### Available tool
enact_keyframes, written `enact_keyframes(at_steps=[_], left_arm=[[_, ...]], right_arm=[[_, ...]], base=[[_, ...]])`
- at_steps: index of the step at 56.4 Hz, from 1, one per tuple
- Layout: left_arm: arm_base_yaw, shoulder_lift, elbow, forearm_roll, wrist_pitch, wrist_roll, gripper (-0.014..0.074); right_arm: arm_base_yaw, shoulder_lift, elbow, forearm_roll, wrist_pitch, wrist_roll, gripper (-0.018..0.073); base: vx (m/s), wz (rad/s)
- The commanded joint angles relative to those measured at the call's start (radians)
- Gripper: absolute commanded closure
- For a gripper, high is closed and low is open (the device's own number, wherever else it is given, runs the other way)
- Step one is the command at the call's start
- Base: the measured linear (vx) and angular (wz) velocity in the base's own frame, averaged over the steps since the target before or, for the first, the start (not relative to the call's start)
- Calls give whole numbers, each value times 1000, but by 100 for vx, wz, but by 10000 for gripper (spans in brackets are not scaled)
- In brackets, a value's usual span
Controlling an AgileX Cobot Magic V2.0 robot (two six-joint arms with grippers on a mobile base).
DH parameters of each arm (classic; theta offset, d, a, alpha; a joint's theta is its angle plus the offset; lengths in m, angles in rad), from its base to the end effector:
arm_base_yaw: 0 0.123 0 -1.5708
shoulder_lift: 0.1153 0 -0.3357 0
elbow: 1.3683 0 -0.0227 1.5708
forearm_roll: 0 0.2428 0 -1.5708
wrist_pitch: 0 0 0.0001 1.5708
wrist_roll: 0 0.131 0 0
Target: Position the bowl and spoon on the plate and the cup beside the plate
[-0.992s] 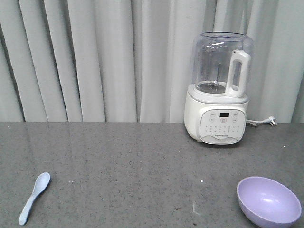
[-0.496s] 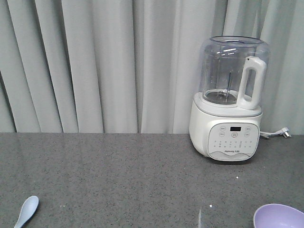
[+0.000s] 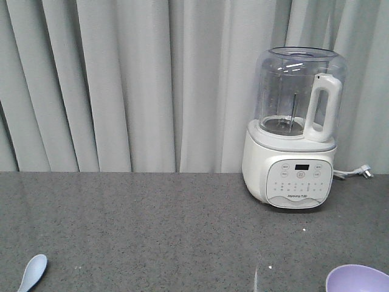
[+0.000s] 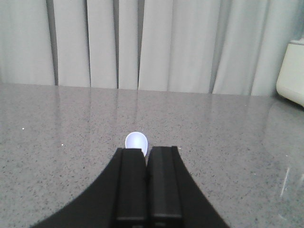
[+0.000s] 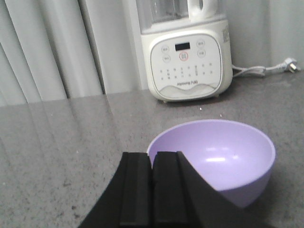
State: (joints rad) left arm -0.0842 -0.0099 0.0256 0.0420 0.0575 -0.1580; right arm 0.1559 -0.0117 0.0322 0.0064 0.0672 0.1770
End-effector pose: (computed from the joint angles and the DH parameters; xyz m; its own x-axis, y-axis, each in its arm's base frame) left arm 0.0376 -0.0029 0.2000 0.0044 -0.1166 -0.9932 0.0828 0.9898 -0.1158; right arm 0.0374 0.0059 0.1964 -0.0289 0.1801 -0.9832 -0.1530 0.9713 0.1824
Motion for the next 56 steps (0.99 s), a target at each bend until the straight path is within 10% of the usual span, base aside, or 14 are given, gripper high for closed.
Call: enact_keyframes(at_steps=[1,8,25,45,53,54,56], left_arm=[[-1,-7,-59,-9,-180,-29,594],[-1,2,-211,-8,-164,-100,594],[-1,516,-791,1,8,8,594],[-1,869,-873,0,43,45,577],[-1,882,-873,0,43,47,475],[-1,882,-873,1,42,77,330],[-1,881,-873,1,47,86,272]], right_arm=[[-2,-4,-21,-6,-149,-18,568],[-2,-1,-176,-6,-103,-70,568],[-2,433,-756,-51,8,-225,568],[-2,786,-824,-50,-6,-225,539],[-2,794,-824,-51,-5,-227,389],[-2,794,-824,-53,-6,-227,176],[-2,794,-824,-53,-7,-227,95]], base=[[0,0],[0,0],[0,0],[0,0],[0,0],[0,0],[0,0]])
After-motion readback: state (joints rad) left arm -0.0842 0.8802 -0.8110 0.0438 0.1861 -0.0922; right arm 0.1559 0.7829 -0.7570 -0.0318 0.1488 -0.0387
